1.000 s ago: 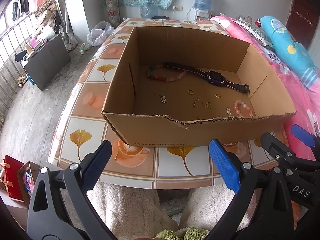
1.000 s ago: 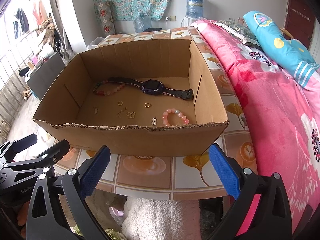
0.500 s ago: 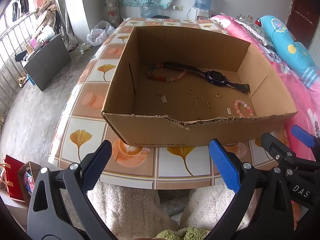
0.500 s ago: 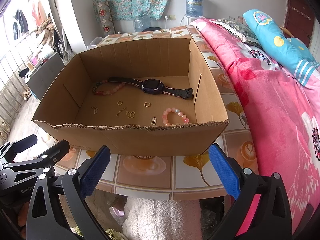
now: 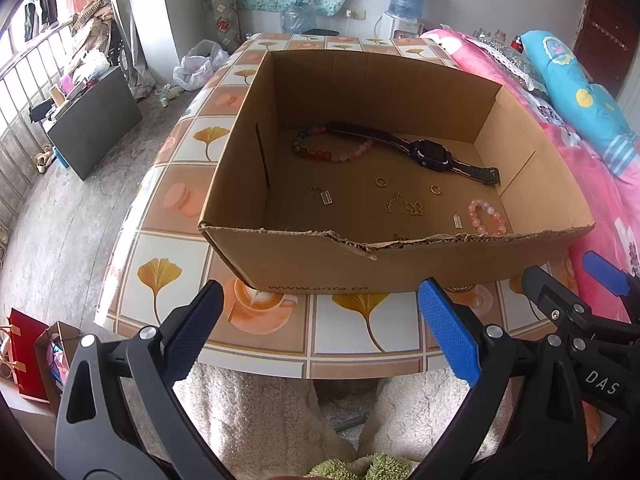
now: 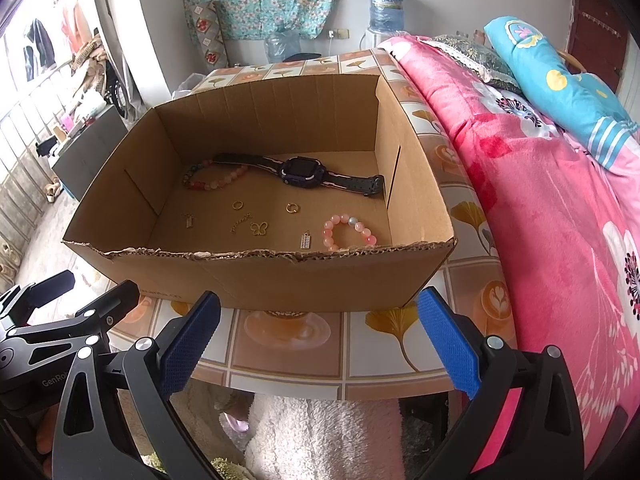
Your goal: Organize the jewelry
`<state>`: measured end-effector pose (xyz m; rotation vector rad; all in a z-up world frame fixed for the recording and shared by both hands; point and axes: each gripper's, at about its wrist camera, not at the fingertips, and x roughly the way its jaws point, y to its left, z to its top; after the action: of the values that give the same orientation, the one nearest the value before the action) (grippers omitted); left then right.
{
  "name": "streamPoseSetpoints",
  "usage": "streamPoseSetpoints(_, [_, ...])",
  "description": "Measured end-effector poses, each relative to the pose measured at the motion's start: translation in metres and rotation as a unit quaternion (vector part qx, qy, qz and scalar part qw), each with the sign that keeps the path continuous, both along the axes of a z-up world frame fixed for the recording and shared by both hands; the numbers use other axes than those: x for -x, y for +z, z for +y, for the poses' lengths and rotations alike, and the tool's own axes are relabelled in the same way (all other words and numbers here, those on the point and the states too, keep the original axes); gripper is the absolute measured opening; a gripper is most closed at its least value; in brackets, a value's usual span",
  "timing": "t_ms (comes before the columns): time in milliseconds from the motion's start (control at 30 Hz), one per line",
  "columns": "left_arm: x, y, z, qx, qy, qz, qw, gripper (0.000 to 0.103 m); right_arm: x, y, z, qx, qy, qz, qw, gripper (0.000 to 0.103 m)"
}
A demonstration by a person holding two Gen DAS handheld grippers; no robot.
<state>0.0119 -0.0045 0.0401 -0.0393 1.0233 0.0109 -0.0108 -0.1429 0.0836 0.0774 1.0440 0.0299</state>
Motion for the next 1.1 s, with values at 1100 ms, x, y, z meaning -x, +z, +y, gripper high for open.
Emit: streamPoseSetpoints(1100, [-0.0020,-0.0016,-0.0021,0.006,0.001,0.007,1.0000,0.094,-0.0007,-0.0004,-0.0009,0.001,-0.006,0.004,1.000,0.096])
